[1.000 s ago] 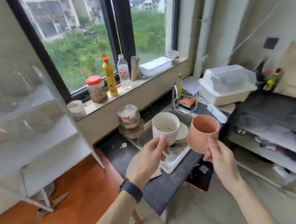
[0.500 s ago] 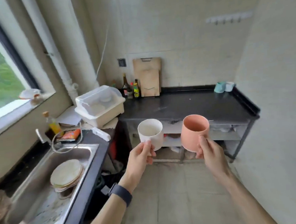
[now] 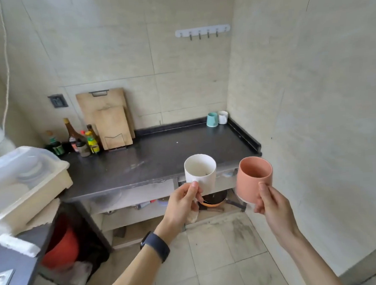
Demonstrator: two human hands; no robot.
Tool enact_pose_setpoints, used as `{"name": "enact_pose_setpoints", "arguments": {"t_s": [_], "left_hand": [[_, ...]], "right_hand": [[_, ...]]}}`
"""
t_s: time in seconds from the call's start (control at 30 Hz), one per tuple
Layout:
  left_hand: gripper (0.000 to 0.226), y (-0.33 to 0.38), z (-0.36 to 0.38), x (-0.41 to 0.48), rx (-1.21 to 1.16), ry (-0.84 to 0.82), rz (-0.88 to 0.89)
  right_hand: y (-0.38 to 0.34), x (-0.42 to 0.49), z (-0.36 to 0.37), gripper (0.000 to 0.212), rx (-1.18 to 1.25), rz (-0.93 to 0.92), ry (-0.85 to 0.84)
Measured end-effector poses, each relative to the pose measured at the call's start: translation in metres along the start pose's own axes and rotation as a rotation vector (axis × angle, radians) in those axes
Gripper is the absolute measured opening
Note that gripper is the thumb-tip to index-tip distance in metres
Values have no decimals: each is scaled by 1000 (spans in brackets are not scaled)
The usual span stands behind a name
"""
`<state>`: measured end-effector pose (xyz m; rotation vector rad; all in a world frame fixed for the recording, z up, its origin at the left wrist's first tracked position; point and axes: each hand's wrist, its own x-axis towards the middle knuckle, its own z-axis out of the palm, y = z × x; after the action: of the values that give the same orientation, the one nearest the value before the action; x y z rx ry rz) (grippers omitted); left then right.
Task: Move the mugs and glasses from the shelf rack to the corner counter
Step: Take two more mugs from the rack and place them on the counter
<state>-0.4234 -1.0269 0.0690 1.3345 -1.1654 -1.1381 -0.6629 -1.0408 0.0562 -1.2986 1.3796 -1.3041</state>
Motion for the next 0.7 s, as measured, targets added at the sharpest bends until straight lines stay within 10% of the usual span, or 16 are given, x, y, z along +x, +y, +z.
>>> {"name": "enact_pose_setpoints", "arguments": {"t_s": [0.7], "left_hand": [[38, -52, 84, 325, 30, 34, -247]], "right_hand": [[107, 316, 7, 43, -30, 328, -12]]}}
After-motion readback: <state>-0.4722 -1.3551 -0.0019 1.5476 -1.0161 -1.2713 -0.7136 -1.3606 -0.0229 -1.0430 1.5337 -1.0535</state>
